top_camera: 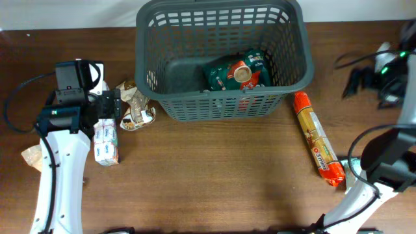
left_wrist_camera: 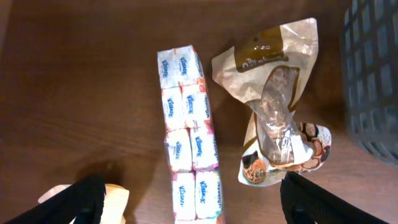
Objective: Pack container
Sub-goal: 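Grasp the orange-capped tube snack with the right gripper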
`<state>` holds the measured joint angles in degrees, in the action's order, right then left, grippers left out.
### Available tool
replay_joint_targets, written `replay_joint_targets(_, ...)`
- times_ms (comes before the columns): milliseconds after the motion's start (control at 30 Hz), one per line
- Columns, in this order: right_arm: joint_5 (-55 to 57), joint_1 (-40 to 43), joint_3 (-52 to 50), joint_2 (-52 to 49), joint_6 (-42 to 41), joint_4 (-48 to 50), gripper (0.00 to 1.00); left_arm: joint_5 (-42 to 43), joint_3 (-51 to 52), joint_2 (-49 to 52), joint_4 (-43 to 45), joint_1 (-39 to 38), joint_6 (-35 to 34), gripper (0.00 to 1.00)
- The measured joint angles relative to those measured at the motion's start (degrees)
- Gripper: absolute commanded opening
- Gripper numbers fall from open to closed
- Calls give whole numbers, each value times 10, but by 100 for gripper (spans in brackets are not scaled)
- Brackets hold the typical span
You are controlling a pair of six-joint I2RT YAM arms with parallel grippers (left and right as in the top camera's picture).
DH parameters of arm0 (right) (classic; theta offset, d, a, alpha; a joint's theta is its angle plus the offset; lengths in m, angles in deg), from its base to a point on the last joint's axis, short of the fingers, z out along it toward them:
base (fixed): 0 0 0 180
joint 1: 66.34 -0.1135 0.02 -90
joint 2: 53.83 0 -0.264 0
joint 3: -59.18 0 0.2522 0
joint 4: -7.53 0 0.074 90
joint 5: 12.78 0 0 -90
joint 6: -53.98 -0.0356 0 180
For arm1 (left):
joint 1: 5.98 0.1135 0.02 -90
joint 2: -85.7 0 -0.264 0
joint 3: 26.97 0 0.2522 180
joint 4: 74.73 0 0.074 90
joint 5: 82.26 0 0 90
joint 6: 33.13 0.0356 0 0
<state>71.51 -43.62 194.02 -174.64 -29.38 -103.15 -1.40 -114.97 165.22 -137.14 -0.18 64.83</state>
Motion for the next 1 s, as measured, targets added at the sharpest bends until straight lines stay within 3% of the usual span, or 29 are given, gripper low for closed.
replay_joint_targets(167, -21, -27, -118, 8, 28, 0, 99, 0, 0, 0, 0, 0, 11, 84)
replay_joint_targets(500, -43, -45, -183, 87, 95, 55, 99, 0, 0, 0, 0, 0, 28, 85)
replay_joint_targets(767, -45, -59, -355, 86, 144, 159, 99, 2, 0, 0, 2, 0, 30, 85)
replay_joint_targets(1000, -45, -62, -439, 86, 162, 248, 99, 16, 0, 0, 3, 0, 37, 85)
